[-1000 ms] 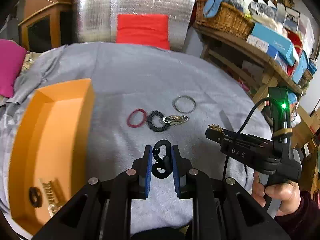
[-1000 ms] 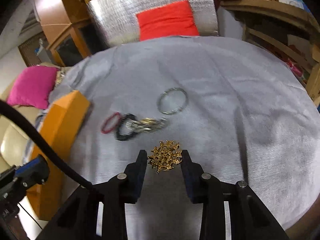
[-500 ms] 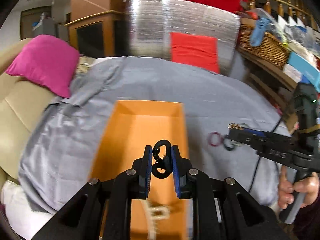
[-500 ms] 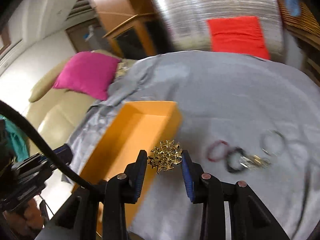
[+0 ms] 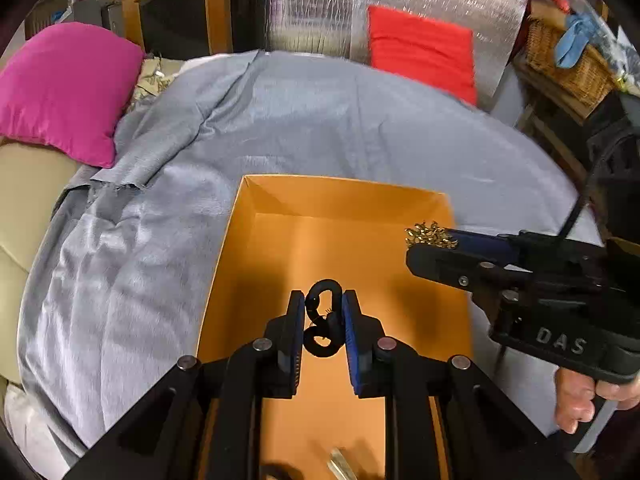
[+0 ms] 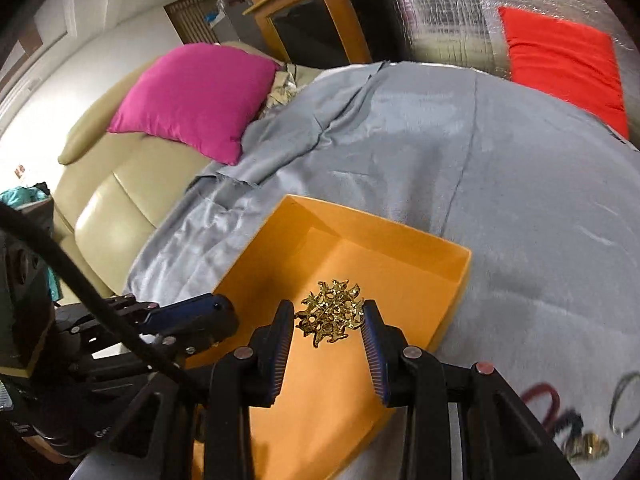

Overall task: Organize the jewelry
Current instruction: 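Carry the black hair tie and gold brooch into the orange box and release both, then move the right tool back toward the remaining jewelry on the cloth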

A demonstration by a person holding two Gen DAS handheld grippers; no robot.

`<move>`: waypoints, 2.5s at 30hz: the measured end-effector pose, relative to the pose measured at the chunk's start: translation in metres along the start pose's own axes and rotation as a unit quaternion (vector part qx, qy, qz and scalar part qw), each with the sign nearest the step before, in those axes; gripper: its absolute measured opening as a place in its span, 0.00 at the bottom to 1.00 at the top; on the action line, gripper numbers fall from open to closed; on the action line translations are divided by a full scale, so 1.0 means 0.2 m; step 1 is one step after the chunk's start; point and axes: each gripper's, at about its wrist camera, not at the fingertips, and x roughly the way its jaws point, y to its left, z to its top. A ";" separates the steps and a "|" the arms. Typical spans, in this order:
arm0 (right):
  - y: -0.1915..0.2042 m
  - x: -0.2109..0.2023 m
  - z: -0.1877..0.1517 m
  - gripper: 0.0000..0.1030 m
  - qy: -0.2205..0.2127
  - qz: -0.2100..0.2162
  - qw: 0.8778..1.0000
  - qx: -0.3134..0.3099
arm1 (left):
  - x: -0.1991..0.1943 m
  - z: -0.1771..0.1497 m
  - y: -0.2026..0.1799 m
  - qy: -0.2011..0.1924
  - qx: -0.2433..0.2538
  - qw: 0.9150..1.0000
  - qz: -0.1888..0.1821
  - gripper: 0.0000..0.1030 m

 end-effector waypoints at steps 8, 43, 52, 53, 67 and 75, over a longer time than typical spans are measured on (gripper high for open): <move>-0.07 0.21 0.07 0.36 0.031 0.004 0.999 -0.020 | 0.26 0.08 0.05 0.041 -0.005 0.999 0.024 0.19; -0.29 -0.29 0.02 0.49 -0.043 -0.007 0.998 0.053 | 0.04 -0.04 -0.04 0.025 0.000 0.999 0.025 0.48; -0.57 -0.95 -0.47 0.49 -0.102 -0.048 0.985 0.129 | -0.36 -0.28 -0.31 -0.041 0.021 0.999 0.003 0.60; -0.60 -1.01 -0.53 0.49 -0.107 -0.055 0.983 0.136 | -0.38 -0.31 -0.34 -0.045 0.021 0.999 -0.002 0.60; -0.80 -1.41 -1.12 0.48 -0.145 -0.063 0.960 0.230 | -0.46 -0.66 -0.86 -0.020 0.062 0.996 -0.052 0.61; -0.87 -1.35 -1.29 0.48 -0.128 -0.052 0.955 0.264 | -0.39 -0.70 -1.03 -0.011 0.095 0.993 -0.065 0.61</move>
